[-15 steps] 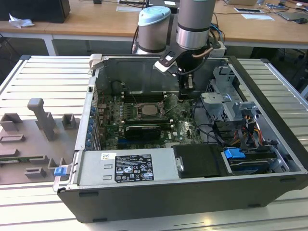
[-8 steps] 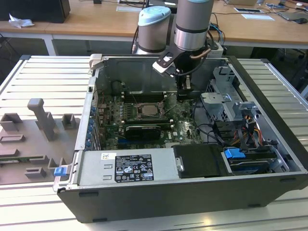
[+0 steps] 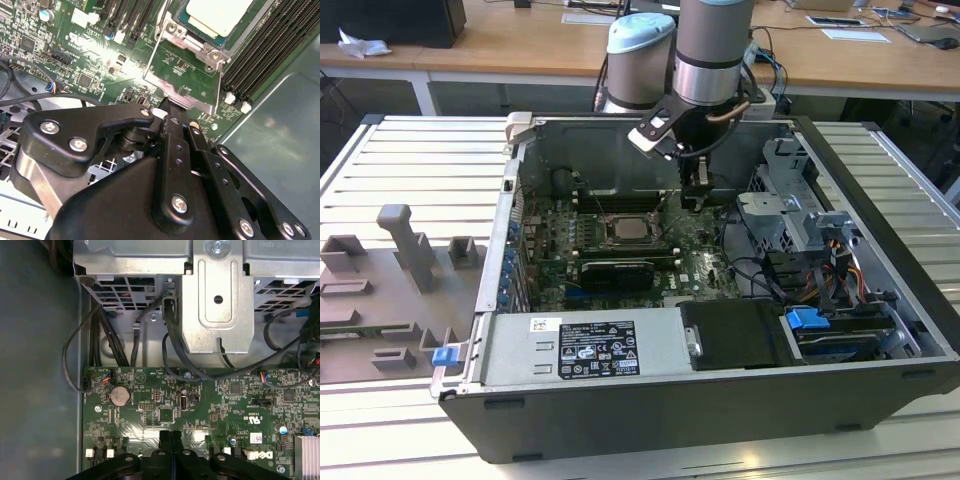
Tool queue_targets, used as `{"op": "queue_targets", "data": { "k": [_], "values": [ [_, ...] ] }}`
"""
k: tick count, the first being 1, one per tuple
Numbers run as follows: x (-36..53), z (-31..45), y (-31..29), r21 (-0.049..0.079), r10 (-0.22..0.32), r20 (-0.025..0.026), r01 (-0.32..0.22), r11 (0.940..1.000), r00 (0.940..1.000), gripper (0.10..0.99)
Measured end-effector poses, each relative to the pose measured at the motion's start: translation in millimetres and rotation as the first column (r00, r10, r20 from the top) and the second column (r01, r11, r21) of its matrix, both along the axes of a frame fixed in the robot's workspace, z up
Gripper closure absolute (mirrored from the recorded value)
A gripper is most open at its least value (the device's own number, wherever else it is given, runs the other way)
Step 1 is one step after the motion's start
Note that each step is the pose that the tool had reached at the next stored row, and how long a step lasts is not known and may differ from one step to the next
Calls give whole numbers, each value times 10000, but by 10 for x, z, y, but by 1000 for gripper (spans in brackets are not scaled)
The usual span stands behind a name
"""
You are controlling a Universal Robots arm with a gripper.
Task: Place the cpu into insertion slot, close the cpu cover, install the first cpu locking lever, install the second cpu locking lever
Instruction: 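Close the cpu cover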
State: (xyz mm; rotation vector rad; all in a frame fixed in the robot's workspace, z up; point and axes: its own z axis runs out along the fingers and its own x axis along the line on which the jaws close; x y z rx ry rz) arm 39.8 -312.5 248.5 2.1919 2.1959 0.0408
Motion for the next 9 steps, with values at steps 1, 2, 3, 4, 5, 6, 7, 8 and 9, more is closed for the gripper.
{"op": "queue_targets", "data": {
  "k": [1,2,3,4,5,6,7,8,9],
  "values": [
    [-14,0,0,1,1,0,-1,10000,10000,980],
    [-32,0,0,1,1,0,-1,10000,10000,980],
    [-46,0,0,0,1,0,-1,10000,10000,980],
    [-58,0,0,0,1,0,-1,10000,10000,980],
    [-80,0,0,0,1,0,-1,10000,10000,980],
    [-94,0,0,0,-1,0,1,10000,10000,980],
    [-107,0,0,1,0,0,0,10000,10000,980],
    [-137,0,0,0,2,0,-2,10000,10000,980],
    [-158,-1,0,1,2,0,-2,10000,10000,980]
  ]
}}
